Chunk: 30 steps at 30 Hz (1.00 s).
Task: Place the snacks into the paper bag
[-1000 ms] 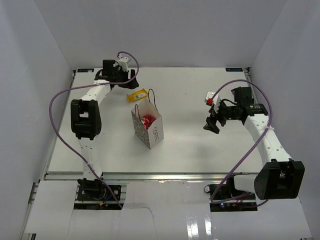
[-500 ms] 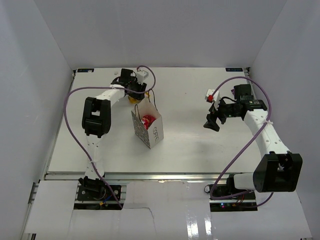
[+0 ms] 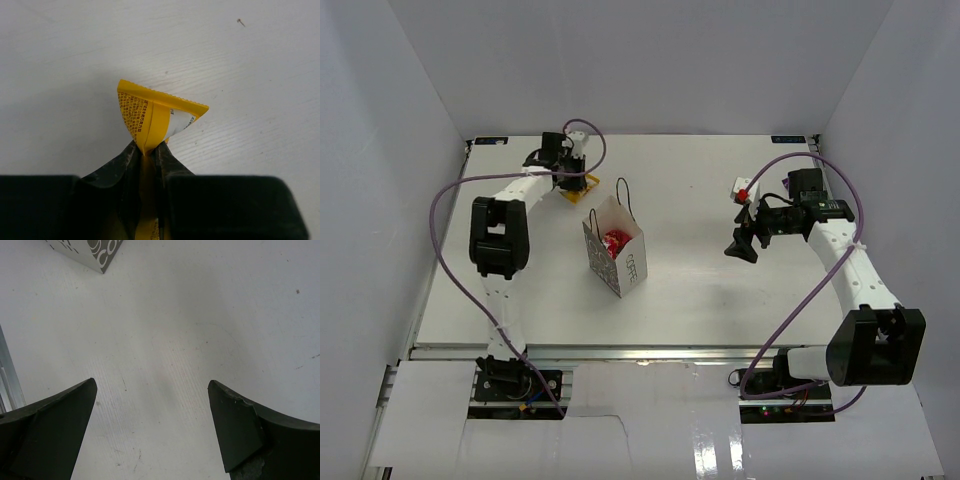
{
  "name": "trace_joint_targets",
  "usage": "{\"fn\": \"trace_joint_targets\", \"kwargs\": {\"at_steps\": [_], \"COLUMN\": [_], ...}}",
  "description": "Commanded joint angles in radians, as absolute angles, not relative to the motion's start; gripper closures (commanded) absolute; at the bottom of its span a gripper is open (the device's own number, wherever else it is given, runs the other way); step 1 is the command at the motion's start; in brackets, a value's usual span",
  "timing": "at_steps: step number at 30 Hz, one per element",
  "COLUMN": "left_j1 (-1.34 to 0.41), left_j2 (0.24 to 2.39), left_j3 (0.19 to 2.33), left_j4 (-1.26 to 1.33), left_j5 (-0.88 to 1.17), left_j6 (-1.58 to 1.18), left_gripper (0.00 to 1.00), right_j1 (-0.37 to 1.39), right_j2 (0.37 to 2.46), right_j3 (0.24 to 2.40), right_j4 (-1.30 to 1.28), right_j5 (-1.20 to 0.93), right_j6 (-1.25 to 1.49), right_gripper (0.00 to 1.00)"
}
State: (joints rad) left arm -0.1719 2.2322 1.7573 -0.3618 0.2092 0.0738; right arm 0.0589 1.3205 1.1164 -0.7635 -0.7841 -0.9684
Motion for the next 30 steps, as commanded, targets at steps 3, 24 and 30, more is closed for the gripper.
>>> {"fn": "trace_joint_targets", "kwargs": {"at_steps": [3, 24, 30], "left_j1": [-0.054, -0.287, -0.328], "left_j2": [1.856, 1.141, 1.117], "left_j3": [1.651, 1.022, 0.985], "left_j4": [-0.27, 0.249, 0.256], "left_j5": [0.337, 0.341, 0.281], "left_j6": [-0.225, -0.923, -0.948], "left_gripper": [0.89, 0.97, 0.95], "right_j1": [0.054, 0.055, 0.054], "right_j2": [1.282, 1.292, 1.273], "right_j3": [1.118, 1.066, 1.049], "right_j4": [-0.75, -0.624, -0.62], "right_j5": [-0.854, -0.899, -0.899], "right_j6": [-0.945, -0.819, -0.808], "right_gripper": [0.02, 0.03, 0.03]}}
